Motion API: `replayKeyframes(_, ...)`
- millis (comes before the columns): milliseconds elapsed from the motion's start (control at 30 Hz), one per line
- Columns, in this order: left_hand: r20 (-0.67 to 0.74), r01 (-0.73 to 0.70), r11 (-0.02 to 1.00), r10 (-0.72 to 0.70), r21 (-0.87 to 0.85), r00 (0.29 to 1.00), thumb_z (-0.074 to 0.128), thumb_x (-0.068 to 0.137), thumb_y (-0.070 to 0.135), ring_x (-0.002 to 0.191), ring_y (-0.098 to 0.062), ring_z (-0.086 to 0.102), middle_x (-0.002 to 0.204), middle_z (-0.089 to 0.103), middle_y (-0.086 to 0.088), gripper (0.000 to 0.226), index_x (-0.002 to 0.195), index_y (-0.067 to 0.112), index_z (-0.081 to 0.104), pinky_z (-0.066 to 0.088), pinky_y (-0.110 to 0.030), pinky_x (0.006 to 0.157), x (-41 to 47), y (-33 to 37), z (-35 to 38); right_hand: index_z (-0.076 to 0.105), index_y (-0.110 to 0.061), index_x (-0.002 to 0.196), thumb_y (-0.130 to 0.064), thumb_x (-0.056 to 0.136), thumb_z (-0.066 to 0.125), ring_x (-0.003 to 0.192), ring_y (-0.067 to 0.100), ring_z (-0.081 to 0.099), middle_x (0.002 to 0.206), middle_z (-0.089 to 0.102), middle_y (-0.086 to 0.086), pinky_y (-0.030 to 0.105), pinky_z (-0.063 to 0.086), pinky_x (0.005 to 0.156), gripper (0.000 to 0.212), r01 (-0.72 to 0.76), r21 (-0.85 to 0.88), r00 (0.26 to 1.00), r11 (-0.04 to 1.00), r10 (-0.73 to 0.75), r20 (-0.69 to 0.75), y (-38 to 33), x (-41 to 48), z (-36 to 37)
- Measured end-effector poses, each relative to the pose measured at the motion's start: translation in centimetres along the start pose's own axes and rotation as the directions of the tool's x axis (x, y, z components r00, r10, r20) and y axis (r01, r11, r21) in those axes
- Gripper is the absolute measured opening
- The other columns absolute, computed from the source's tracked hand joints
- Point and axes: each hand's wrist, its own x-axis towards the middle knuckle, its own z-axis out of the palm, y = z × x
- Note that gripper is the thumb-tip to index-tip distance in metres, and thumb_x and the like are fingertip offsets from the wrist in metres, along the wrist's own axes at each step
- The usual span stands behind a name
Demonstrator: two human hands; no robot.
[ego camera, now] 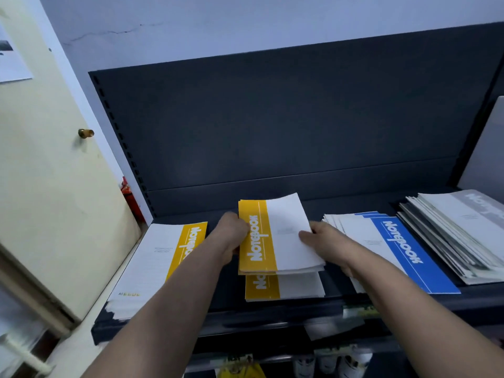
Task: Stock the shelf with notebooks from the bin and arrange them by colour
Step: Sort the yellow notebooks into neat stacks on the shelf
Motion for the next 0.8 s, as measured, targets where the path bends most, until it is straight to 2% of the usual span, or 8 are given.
replayKeyframes(100,-0.003,-0.012,0.996,0.012,0.089,1.0,0.043,0.1,0.012,0.085,-0.02,0.068,0.099,0.07,-0.009,0.02,0.107,0.008,0.062,0.052,-0.03,0.063,0.3,-1.0,1.2,0.057,-0.012,0.114,-0.022,0.096,0.041,0.101,0.022,0.062,0.114,0.064,0.005,0.04,0.05,0.095,0.026,-0.078,-0.081,0.997,0.994,0.077,-0.019,1.8,0.0,1.1)
replayKeyframes(267,-0.043,-0.058,0.969,0.07,0.24,0.997,0.049,0.094,0.014,0.086,-0.023,0.069,0.096,0.071,-0.009,0.017,0.098,0.009,0.065,0.058,-0.042,0.083,1.1,-3.0,2.3,0.058,-0.01,0.118,-0.022,0.094,0.04,0.102,0.026,0.06,0.118,0.061,0.006,0.036,0.05,0.09,0.032,-0.119,-0.251,0.992,0.961,0.102,-0.078,2.4,-0.1,1.7)
replayKeyframes(467,-0.071,-0.133,0.928,0.167,0.348,0.983,0.049,0.096,0.022,0.088,-0.018,0.069,0.099,0.069,-0.004,0.017,0.102,0.013,0.063,0.058,-0.039,0.082,0.6,-3.6,3.1,0.053,-0.011,0.113,-0.023,0.095,0.039,0.096,0.026,0.055,0.123,0.051,0.01,0.029,0.04,0.073,0.026,-0.136,-0.408,0.985,0.903,0.08,-0.151,2.3,0.0,2.3)
replayKeyframes(533,-0.078,-0.133,0.907,0.178,0.399,0.981,0.048,0.095,0.026,0.092,-0.02,0.066,0.11,0.064,-0.005,0.019,0.106,0.016,0.06,0.057,-0.041,0.085,0.4,-3.7,3.2,0.051,-0.008,0.112,-0.023,0.095,0.039,0.103,0.028,0.052,0.125,0.047,0.012,0.031,0.042,0.077,0.026,-0.162,-0.441,0.98,0.883,0.089,-0.18,2.2,-0.1,2.6)
replayKeyframes(600,-0.106,-0.101,0.875,0.17,0.473,0.98,0.048,0.094,0.026,0.103,-0.026,0.06,0.122,0.051,-0.007,0.025,0.115,0.015,0.056,0.053,-0.042,0.091,0.2,-3.6,3.2,0.049,-0.006,0.119,-0.024,0.094,0.042,0.12,0.03,0.041,0.132,0.038,0.013,0.033,0.041,0.092,0.031,-0.169,-0.476,0.974,0.863,0.073,-0.212,2.2,-0.3,2.7)
replayKeyframes(667,-0.133,-0.053,0.879,0.131,0.473,0.982,0.048,0.095,0.024,0.109,-0.029,0.055,0.125,0.046,-0.011,0.027,0.119,0.011,0.052,0.051,-0.042,0.093,0.0,-3.5,3.2,0.046,-0.006,0.124,-0.025,0.093,0.046,0.127,0.031,0.035,0.137,0.033,0.012,0.034,0.038,0.1,0.036,-0.155,-0.442,0.977,0.883,0.071,-0.201,2.4,-0.4,2.7)
replayKeyframes(800,-0.093,0.006,0.972,0.017,0.234,0.996,0.048,0.097,0.017,0.092,-0.022,0.062,0.106,0.062,-0.011,0.008,0.098,0.01,0.052,0.054,-0.035,0.081,-0.1,-3.3,3.1,0.048,-0.01,0.12,-0.016,0.09,0.042,0.11,0.029,0.054,0.127,0.052,0.01,0.042,0.048,0.095,0.031,-0.136,-0.197,0.985,0.971,0.111,-0.135,2.8,-0.3,2.8)
